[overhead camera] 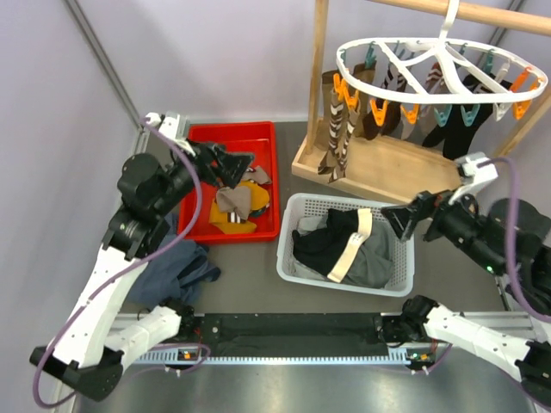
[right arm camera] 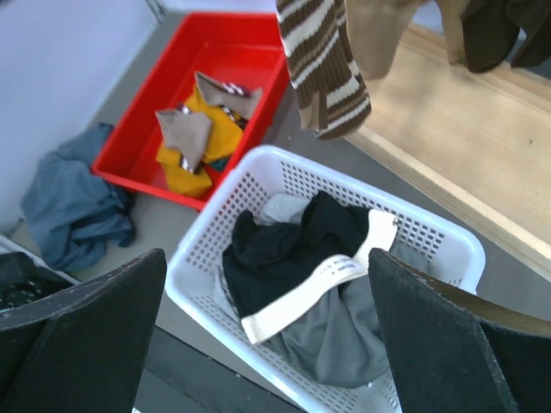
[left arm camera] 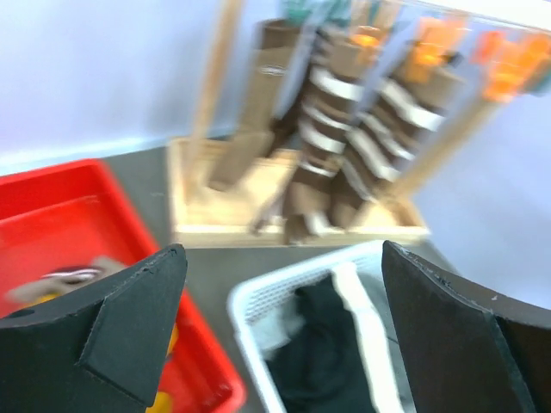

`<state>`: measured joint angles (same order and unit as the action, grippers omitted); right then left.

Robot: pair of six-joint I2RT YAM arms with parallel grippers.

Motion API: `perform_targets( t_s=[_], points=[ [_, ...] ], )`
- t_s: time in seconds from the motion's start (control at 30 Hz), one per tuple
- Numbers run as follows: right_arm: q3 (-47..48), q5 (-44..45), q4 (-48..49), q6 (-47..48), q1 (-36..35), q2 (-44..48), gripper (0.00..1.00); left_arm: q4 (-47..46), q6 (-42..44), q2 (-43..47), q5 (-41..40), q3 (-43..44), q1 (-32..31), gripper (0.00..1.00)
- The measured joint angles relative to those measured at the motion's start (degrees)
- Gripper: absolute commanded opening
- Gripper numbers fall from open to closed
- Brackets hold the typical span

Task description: Remove the socks clipped to the hanger

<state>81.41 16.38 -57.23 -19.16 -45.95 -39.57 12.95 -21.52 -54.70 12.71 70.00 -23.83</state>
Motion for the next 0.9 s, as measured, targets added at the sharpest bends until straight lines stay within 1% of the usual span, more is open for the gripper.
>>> perform_targets(
  t_s=[0.2, 0.37, 0.57, 0.9],
  points=[
    [0.0, 0.1, 2.9, -0.9, 0.0, 6.1, 0.99, -2.6, -4.6, 6.1, 9.0, -6.7, 0.0, 0.99],
    [0.1, 1.0, 2.7, -1.7, 0.0, 6.8, 0.99, -3.6, -8.3, 8.3, 13.4, -10.4, -0.1, 0.99],
    [0.1, 1.7, 2.3, -2.4, 0.0, 6.8, 0.99, -5.2, -10.3, 10.1, 15.1, -11.9, -0.1, 0.99],
    [0.1, 1.7, 2.3, -3.2, 0.0, 6.8, 0.99, -5.7, -10.5, 10.3, 15.3, -12.5, -0.1, 0.99]
  ],
)
